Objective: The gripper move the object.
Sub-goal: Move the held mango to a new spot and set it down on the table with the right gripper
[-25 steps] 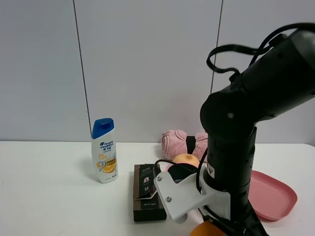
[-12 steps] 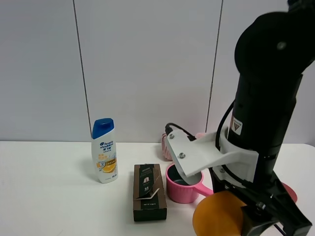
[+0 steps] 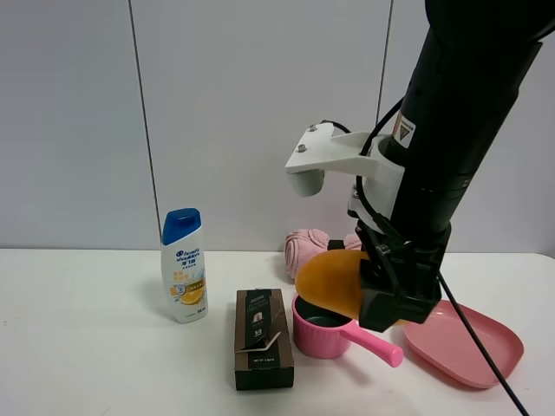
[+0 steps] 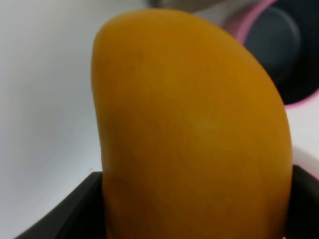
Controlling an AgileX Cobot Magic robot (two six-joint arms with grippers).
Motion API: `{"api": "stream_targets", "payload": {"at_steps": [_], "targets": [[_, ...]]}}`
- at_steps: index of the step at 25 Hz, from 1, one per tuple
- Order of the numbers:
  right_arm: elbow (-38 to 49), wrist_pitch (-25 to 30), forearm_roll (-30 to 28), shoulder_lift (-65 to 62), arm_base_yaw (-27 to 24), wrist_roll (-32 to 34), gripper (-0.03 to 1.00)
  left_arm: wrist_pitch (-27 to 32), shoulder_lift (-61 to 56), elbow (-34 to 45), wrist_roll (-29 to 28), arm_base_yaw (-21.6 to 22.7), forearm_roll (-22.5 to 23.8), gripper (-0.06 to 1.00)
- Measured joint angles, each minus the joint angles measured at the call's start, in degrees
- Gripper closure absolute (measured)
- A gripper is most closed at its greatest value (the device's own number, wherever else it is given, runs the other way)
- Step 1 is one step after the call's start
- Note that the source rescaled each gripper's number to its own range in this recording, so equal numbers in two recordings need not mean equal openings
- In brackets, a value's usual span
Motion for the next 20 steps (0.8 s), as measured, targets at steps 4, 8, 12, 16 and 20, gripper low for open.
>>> {"api": "stream_targets", "payload": {"at_steps": [4, 8, 12, 16, 20], "targets": [[0.0, -0.4, -6.2, 0.1, 0.0, 9.2, 0.97, 0.0, 0.0, 0.0, 0.0, 0.0, 0.0, -0.06], [0.0, -0.5, -12.1, 0.1, 0.0, 16.6, 0.97, 0.0, 0.0, 0.0, 0.0, 0.0, 0.0, -0.06], [0.0, -3.5, -11.3, 0.1, 0.0, 19.2, 0.97, 0.0, 0.0, 0.0, 0.0, 0.0, 0.0, -0.06], [0.0, -14.6, -1.9, 0.6, 0.0, 17.8, 0.97, 0.0, 0.0, 0.0, 0.0, 0.0, 0.0, -0.06], [0.0, -25.9, 7.8, 4.0, 0.0, 7.1, 0.97, 0.0, 0.0, 0.0, 0.0, 0.0, 0.0, -0.06]]}}
